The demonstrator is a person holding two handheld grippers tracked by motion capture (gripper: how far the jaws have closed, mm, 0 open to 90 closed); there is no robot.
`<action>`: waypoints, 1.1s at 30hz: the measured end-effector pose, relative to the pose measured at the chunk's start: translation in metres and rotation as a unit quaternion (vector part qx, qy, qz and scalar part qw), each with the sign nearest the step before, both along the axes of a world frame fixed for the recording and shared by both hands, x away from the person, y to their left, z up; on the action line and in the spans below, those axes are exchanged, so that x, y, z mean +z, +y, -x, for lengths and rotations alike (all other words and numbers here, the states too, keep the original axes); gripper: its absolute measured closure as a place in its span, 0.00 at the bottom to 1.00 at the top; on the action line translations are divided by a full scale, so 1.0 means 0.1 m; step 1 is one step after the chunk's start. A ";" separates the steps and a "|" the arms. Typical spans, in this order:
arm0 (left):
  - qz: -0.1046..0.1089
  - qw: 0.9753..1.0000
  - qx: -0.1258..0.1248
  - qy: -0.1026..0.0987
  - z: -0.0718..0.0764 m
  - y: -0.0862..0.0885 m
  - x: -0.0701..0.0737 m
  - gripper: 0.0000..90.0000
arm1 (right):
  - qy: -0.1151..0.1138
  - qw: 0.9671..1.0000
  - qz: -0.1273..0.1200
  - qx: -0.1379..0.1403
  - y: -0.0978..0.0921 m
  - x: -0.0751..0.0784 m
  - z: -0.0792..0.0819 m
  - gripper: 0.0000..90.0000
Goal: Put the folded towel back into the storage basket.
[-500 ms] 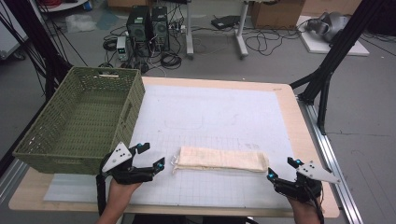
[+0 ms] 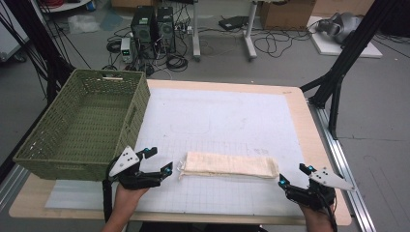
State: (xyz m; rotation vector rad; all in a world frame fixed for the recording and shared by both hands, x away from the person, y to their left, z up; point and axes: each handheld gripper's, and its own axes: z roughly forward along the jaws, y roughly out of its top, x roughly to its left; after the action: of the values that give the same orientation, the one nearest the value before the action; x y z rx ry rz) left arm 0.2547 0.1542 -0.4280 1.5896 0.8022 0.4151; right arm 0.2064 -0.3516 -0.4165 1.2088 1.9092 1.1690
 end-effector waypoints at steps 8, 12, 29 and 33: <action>-0.004 1.000 -0.003 0.005 -0.01 -0.03 0.00 0.20 | 0.001 1.000 0.004 0.000 0.00 0.01 0.02 0.19; -0.007 1.000 -0.006 0.009 -0.02 -0.04 0.00 0.20 | 0.001 1.000 0.004 -0.002 0.02 0.02 0.02 0.19; -0.008 0.999 -0.007 0.039 -0.14 -0.15 0.05 0.19 | 0.007 1.000 0.003 0.000 0.02 0.01 0.03 0.19; -0.017 0.999 -0.005 0.051 -0.17 -0.18 0.06 0.19 | 0.007 1.000 0.000 -0.003 0.01 0.02 0.03 0.19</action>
State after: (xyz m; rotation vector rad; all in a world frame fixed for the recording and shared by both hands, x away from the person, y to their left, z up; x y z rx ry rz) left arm 0.2717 0.1357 -0.4224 1.6565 0.8676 0.3439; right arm 0.2030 -0.3505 -0.4147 1.2245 1.9148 1.1596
